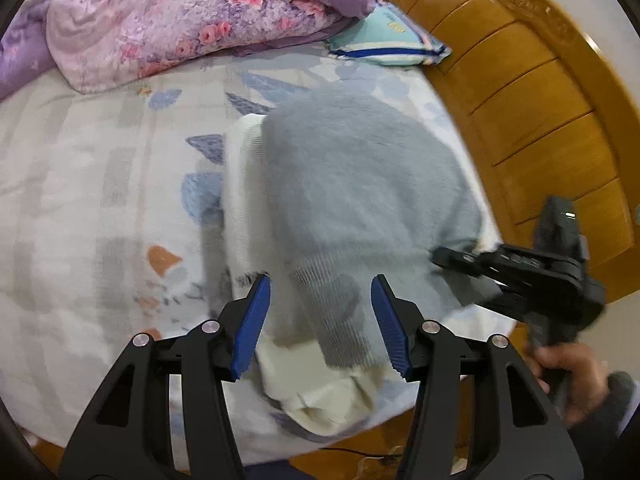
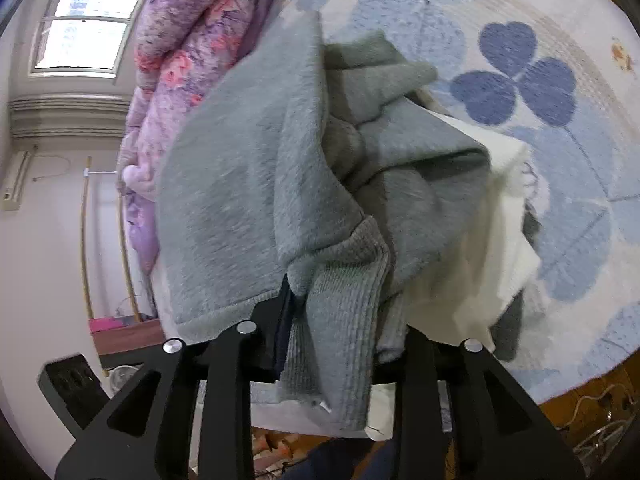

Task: Fold large clothes
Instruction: 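Lower the hoodie onto the white clothes stack and open both tools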

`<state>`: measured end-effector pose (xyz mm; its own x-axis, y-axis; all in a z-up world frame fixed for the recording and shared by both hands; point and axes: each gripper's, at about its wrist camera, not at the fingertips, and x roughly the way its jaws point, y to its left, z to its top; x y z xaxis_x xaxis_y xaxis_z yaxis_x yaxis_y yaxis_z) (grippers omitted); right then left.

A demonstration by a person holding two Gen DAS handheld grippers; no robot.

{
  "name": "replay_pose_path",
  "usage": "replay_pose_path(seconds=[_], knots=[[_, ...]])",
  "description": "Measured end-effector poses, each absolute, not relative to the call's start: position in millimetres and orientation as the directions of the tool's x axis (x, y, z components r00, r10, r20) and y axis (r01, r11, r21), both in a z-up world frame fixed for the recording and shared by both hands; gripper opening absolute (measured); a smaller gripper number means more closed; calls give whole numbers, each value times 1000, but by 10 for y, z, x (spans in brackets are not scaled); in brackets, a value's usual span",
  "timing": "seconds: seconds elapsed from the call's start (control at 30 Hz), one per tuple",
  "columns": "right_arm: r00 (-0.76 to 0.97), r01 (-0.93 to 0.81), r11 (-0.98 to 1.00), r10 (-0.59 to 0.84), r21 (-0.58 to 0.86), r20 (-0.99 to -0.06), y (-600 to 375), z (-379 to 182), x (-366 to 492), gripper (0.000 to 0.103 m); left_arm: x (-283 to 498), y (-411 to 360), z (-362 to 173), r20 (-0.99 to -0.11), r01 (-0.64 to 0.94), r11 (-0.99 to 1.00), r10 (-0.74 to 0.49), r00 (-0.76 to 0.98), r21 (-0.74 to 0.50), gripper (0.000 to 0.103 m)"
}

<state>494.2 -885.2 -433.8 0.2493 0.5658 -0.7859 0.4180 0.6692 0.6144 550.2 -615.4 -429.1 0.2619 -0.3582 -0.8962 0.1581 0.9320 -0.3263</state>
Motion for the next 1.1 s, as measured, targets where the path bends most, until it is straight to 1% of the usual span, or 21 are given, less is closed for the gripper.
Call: replay_pose_path(seconds=[0.07, 0.13, 0.17, 0.27, 0.37, 0.6, 0.63, 0.67, 0.7, 0.73, 0.8, 0.87, 1.03, 1.1], knots=[[241, 424, 677, 556, 602, -795, -8860, -4358, 4911, 31, 5536, -6103, -4356, -905, 127, 940, -339, 259, -316, 54], [221, 422, 710, 522, 563, -824, -8850, -4356, 4900, 33, 5561, -6109, -4460, -921, 111, 948, -317, 228, -299, 53], [215, 423, 718, 513, 553, -831, -8843, -4371, 4905, 36, 5568, -6137, -4527, -929, 120, 949, -312, 200, -292, 53], [184, 440, 738, 484, 512, -856, -8824, -4434, 4907, 37, 5567, -6265, -4712, -957, 174, 963, -237, 166, -208, 53], [164, 445, 757, 457, 479, -874, -8791, -4431, 4893, 39, 5538, -6281, -4799, -968, 183, 966, -208, 139, -181, 53], [155, 382, 837, 360, 392, -920, -8671, -4137, 4928, 44, 5488, -6084, -4696, -958, 117, 959, -269, 102, -257, 54], [158, 371, 850, 338, 374, -928, -8649, -4078, 4932, 47, 5480, -6063, -4660, -955, 115, 958, -276, 106, -264, 54], [167, 356, 864, 315, 355, -934, -8626, -4002, 4927, 51, 5466, -6053, -4612, -954, 116, 957, -280, 110, -267, 56], [178, 343, 874, 300, 345, -937, -8607, -3929, 4918, 51, 5453, -6028, -4554, -953, 114, 956, -283, 113, -270, 60], [185, 331, 884, 283, 331, -941, -8588, -3866, 4925, 52, 5444, -6021, -4500, -951, 110, 955, -287, 119, -275, 67], [204, 297, 905, 250, 304, -946, -8522, -3690, 4949, 53, 5424, -5991, -4381, -945, 110, 954, -294, 140, -281, 68], [221, 267, 915, 247, 302, -943, -8473, -3568, 4955, 55, 5428, -5965, -4267, -941, 114, 952, -301, 155, -286, 76], [259, 176, 934, 260, 310, -930, -8129, -3200, 4962, 56, 5397, -5841, -3955, -929, 120, 948, -313, 199, -294, 83], [265, 145, 938, 271, 316, -925, -7978, -3096, 4951, 56, 5376, -5760, -3846, -927, 117, 951, -304, 219, -285, 88]])
